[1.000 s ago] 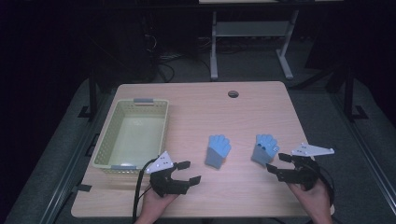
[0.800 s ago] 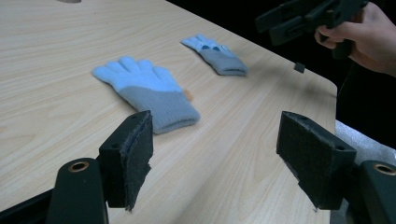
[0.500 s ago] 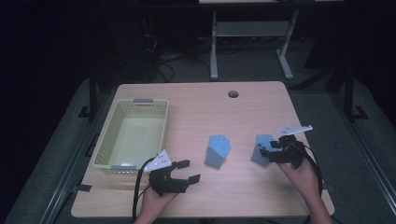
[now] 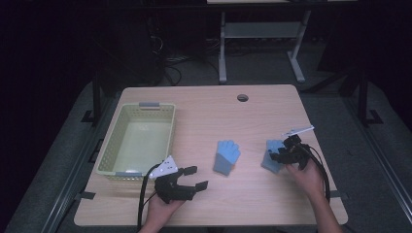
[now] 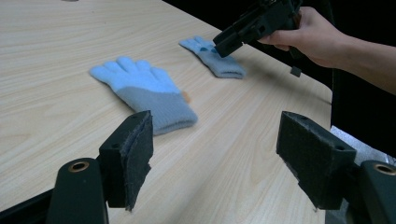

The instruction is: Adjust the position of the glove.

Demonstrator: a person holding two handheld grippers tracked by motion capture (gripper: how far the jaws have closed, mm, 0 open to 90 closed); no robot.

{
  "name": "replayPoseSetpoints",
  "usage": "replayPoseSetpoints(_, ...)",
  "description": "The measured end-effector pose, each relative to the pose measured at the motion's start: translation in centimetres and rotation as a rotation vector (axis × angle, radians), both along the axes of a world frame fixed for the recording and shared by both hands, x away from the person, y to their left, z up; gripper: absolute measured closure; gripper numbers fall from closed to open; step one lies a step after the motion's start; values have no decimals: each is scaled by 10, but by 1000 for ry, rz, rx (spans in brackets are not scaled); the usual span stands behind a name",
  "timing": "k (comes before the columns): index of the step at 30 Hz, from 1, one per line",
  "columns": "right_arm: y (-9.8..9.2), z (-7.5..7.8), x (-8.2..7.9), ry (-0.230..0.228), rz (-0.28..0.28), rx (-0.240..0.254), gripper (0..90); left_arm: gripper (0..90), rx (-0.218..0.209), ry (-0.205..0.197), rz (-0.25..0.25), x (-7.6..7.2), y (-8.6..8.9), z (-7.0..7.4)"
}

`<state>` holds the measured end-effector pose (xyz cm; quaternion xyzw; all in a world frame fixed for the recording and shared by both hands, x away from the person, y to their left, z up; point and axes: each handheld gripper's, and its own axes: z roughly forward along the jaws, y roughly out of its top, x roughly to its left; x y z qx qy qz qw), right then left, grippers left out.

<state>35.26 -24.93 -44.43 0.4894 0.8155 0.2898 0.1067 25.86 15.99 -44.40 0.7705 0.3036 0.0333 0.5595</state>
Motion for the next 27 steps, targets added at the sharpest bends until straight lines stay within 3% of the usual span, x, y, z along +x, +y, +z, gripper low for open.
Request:
replayPoseSetpoints(7, 5, -9, 2, 14, 17, -54, 602, 269, 0, 2, -1, 0, -1, -1)
replayPoseSetpoints(17, 13, -10, 1, -11, 36, -102, 802, 269, 3, 2, -4, -2, -2, -1)
replayPoseSetpoints(22, 12, -10, 1, -3, 27, -82, 838, 270, 7, -2, -6, -2, -2, -1)
replayPoseSetpoints(27, 11, 1, -3, -12, 30, -44, 844, 269, 5, -1, -3, -2, -1, -1)
